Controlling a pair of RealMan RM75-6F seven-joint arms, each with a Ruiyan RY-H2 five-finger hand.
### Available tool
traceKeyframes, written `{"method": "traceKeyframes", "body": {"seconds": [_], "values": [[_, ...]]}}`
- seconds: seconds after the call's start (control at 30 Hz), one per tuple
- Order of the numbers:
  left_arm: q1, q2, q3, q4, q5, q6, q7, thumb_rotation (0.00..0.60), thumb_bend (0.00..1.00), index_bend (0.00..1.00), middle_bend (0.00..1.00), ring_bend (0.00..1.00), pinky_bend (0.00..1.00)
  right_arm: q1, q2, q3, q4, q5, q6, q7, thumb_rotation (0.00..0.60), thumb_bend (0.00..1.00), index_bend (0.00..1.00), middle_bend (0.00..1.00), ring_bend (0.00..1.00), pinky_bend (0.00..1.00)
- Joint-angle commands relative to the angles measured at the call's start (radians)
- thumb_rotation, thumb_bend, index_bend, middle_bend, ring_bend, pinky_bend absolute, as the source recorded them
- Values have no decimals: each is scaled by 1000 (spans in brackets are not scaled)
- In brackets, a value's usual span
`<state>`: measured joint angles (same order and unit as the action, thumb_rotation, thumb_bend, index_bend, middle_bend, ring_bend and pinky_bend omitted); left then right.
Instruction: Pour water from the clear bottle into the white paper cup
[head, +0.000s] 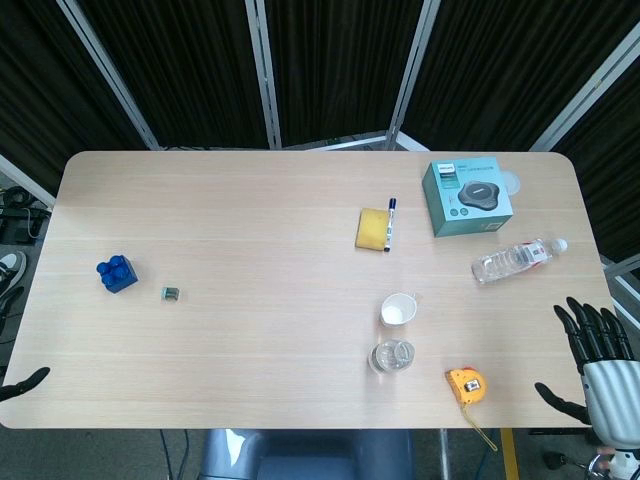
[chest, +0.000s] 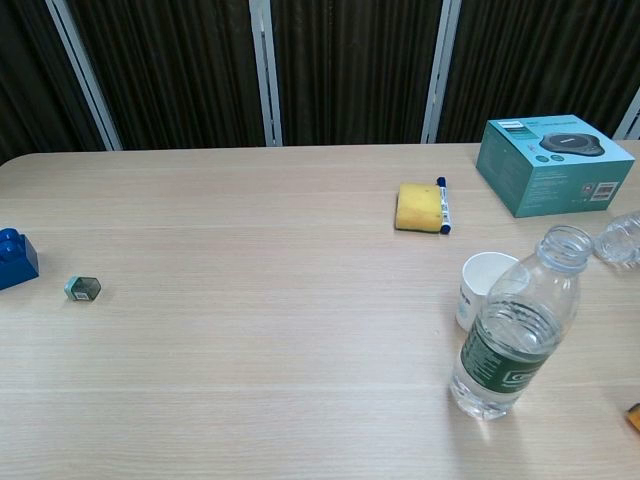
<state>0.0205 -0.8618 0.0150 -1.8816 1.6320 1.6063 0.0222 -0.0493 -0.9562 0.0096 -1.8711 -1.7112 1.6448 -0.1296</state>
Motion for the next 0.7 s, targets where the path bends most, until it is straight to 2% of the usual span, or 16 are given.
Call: {"method": "traceKeyframes", "body": {"seconds": [0.03,0.2,0.37,0.47,0.53,0.6,0.7], "values": [[1,1,1,0,0,-1,0,600,0,0,0,0,0,0,0,0,0,0,0,0,600,0,0,0,0,0],[0,1,0,2,0,-1,-3,600,0,0,0,0,0,9,7,-10,-6,1,-29,24,600,0,0,0,0,0],[-8,-3,-5,3,-7,-10,5,600,0,0,0,0,0,61,46,-41,1,15,-148,186,600,0,0,0,0,0],[-18,-9,-12,-2,-21,-27,18,600,0,0,0,0,0,138,53,-61,103,5,-271,433,600,0,0,0,0,0],[-28,-17,-17,-6,-33,-43,38,600,0,0,0,0,0,182,23,-80,217,-35,-316,617,600,0,0,0,0,0],[-42,-31,-23,-10,-63,-74,79,600,0,0,0,0,0,235,-43,-124,366,-106,-358,886,600,0,0,0,0,0],[-47,-45,-28,-19,-81,-85,115,600,0,0,0,0,0,264,-104,-149,512,-172,-324,1035,600,0,0,0,0,0]]}}
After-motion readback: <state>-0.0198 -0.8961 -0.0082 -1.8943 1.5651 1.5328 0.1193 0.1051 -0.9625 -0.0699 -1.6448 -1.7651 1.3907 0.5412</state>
